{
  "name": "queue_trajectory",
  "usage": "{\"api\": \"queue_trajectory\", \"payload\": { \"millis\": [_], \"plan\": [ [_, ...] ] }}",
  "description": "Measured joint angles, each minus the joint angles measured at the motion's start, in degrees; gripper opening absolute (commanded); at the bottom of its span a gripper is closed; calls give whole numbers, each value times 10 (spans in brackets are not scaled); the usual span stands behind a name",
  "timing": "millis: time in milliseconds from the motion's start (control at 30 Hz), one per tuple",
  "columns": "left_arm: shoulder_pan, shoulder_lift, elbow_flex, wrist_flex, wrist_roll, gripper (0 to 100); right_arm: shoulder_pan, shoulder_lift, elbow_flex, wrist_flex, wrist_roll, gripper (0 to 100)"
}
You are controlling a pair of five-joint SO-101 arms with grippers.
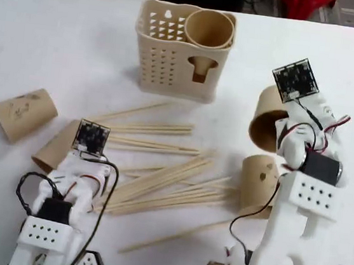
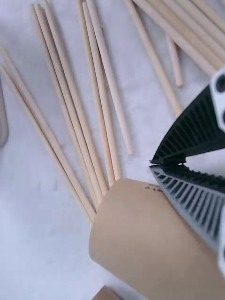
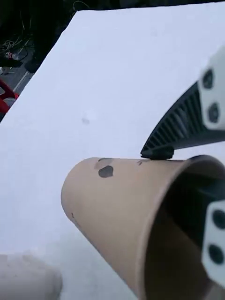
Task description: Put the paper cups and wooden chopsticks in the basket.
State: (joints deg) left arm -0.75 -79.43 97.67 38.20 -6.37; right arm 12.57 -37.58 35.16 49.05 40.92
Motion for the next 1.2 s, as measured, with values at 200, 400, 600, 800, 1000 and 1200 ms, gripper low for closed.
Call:
{"api": "queue_trajectory", "payload": {
  "millis": [200, 400, 600, 800, 1000, 1200],
  "plan": [
    [0, 0, 0, 0, 0, 25, -45, -20, -106, 112, -69, 15],
    [0, 0, 0, 0, 0, 25, -112, 12, -238, 190, -161, 15],
    [0, 0, 0, 0, 0, 25, -192, 99, -367, 193, -263, 15],
    [0, 0, 0, 0, 0, 25, -238, 215, -513, 193, -317, 15],
    [0, 0, 0, 0, 0, 25, -235, 322, -645, 193, -323, 15],
    [0, 0, 0, 0, 0, 25, -231, 372, -775, 252, -323, 15]
  ]
}}
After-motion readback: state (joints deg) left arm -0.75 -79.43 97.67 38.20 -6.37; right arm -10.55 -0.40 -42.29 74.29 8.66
